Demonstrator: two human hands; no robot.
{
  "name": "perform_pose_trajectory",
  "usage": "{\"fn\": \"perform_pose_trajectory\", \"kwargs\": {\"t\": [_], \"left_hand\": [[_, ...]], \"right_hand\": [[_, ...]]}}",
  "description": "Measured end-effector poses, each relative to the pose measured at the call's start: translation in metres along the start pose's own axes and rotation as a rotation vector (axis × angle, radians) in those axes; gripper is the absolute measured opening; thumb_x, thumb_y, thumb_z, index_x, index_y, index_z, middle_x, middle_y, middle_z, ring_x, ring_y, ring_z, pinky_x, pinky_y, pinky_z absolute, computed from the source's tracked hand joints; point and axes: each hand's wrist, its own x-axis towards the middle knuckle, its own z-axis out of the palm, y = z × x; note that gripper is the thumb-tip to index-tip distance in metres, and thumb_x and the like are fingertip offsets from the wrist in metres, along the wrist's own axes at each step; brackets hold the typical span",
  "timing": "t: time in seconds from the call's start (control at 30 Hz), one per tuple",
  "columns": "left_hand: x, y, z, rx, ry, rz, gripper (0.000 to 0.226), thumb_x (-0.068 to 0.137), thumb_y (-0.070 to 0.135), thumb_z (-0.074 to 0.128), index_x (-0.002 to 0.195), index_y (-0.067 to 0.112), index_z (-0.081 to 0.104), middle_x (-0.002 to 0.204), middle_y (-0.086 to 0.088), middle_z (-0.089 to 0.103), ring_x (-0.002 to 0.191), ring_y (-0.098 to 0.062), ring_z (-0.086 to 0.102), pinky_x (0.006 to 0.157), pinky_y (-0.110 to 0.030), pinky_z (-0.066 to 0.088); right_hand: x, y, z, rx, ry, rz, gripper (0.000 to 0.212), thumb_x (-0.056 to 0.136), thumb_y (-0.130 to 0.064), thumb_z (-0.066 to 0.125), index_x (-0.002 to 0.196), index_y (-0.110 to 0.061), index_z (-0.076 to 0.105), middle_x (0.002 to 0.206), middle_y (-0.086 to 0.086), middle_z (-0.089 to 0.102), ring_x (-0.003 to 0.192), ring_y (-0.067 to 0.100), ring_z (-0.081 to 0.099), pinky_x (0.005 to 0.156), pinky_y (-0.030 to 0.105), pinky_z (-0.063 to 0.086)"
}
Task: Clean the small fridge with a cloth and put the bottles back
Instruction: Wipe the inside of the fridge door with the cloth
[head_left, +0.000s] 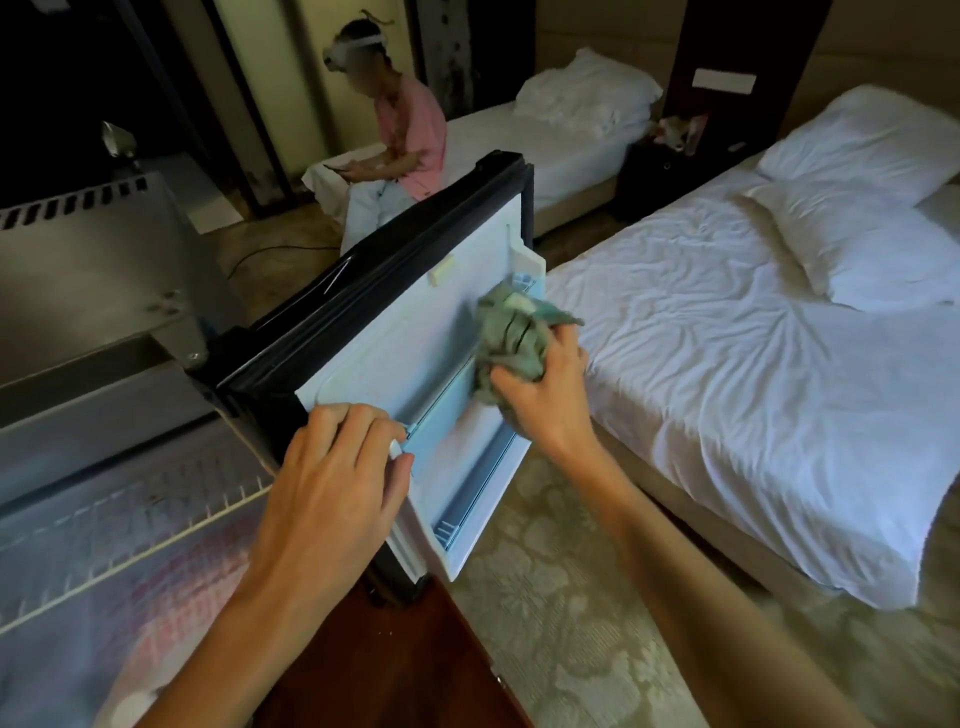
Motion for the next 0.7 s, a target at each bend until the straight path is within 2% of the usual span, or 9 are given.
{"fn": "perform_pose_trajectory", "kwargs": {"t": [0.03, 0.1, 0.17, 0.27, 0.37, 0.47, 0.53, 0.6, 0.7], "left_hand": [[0.0, 0.0, 0.0, 0.002, -0.003, -0.009, 0.023, 0.09, 0.027, 0.053, 0.098, 0.01, 0.066, 0.1, -0.004, 0.063, 0.096, -0.022, 0.046, 0.074, -0.033, 0.043], [0.0, 0.001, 0.001, 0.004, -0.004, -0.023, 0.021, 0.09, 0.026, 0.056, 0.097, 0.01, 0.067, 0.099, -0.004, 0.064, 0.096, -0.022, 0.046, 0.074, -0.033, 0.042], [-0.001, 0.001, -0.001, -0.005, 0.006, -0.023, 0.019, 0.09, 0.024, 0.058, 0.096, 0.008, 0.067, 0.098, -0.005, 0.064, 0.094, -0.023, 0.047, 0.073, -0.035, 0.046], [-0.005, 0.002, -0.005, -0.035, 0.012, -0.026, 0.018, 0.093, 0.023, 0.057, 0.094, 0.009, 0.068, 0.097, -0.004, 0.065, 0.094, -0.024, 0.05, 0.073, -0.039, 0.048], [-0.015, 0.006, -0.01, -0.058, 0.022, -0.036, 0.017, 0.094, 0.022, 0.056, 0.096, 0.01, 0.068, 0.1, -0.002, 0.067, 0.102, -0.025, 0.056, 0.08, -0.039, 0.049], [-0.029, 0.012, -0.015, -0.089, 0.056, -0.072, 0.017, 0.093, 0.022, 0.06, 0.098, 0.009, 0.069, 0.106, -0.002, 0.068, 0.112, -0.024, 0.056, 0.09, -0.036, 0.047], [-0.035, 0.014, -0.018, -0.12, 0.062, -0.102, 0.019, 0.092, 0.026, 0.064, 0.097, 0.008, 0.069, 0.108, -0.003, 0.068, 0.115, -0.024, 0.055, 0.094, -0.037, 0.047], [-0.039, 0.015, -0.019, -0.142, 0.057, -0.115, 0.021, 0.092, 0.029, 0.065, 0.097, 0.009, 0.069, 0.109, -0.003, 0.068, 0.117, -0.025, 0.055, 0.096, -0.04, 0.047], [-0.042, 0.013, -0.019, -0.142, 0.06, -0.091, 0.022, 0.093, 0.029, 0.065, 0.098, 0.008, 0.069, 0.112, -0.005, 0.068, 0.119, -0.026, 0.055, 0.096, -0.041, 0.047]], "right_hand": [[-0.015, -0.003, 0.002, -0.08, -0.073, -0.079, 0.058, 0.066, -0.043, 0.065, 0.122, -0.031, 0.058, 0.119, -0.006, 0.038, 0.114, 0.026, 0.04, 0.105, 0.032, 0.029], [-0.039, -0.011, 0.004, -0.208, -0.156, -0.206, 0.067, 0.068, -0.043, 0.072, 0.13, -0.027, 0.055, 0.121, -0.006, 0.034, 0.116, 0.026, 0.031, 0.095, 0.016, 0.02], [-0.053, -0.021, -0.001, -0.279, -0.184, -0.261, 0.067, 0.069, -0.037, 0.08, 0.131, -0.029, 0.055, 0.125, -0.002, 0.036, 0.115, 0.024, 0.027, 0.094, 0.022, 0.022], [-0.049, -0.035, -0.027, -0.278, -0.129, -0.307, 0.067, 0.072, -0.03, 0.078, 0.132, -0.034, 0.048, 0.127, -0.004, 0.037, 0.117, 0.022, 0.029, 0.097, 0.031, 0.034], [-0.024, -0.043, -0.065, -0.25, 0.057, -0.272, 0.073, 0.067, -0.016, 0.08, 0.132, -0.025, 0.046, 0.135, 0.004, 0.04, 0.119, 0.025, 0.037, 0.098, 0.022, 0.033], [-0.003, -0.044, -0.092, -0.539, 0.154, -0.282, 0.058, 0.071, -0.022, 0.077, 0.123, -0.011, 0.054, 0.144, 0.014, 0.035, 0.119, 0.037, 0.038, 0.099, 0.038, 0.036], [-0.002, -0.039, -0.102, -0.724, 0.155, -0.318, 0.052, 0.072, -0.027, 0.075, 0.115, -0.006, 0.055, 0.138, 0.016, 0.043, 0.112, 0.042, 0.04, 0.094, 0.048, 0.038], [-0.009, -0.034, -0.108, -0.8, 0.131, -0.352, 0.049, 0.074, -0.03, 0.074, 0.111, -0.004, 0.056, 0.128, 0.016, 0.051, 0.105, 0.043, 0.042, 0.091, 0.05, 0.039], [-0.024, -0.03, -0.109, -0.896, 0.083, -0.373, 0.044, 0.076, -0.031, 0.073, 0.109, -0.005, 0.06, 0.127, 0.012, 0.053, 0.105, 0.042, 0.042, 0.085, 0.048, 0.04]]}}
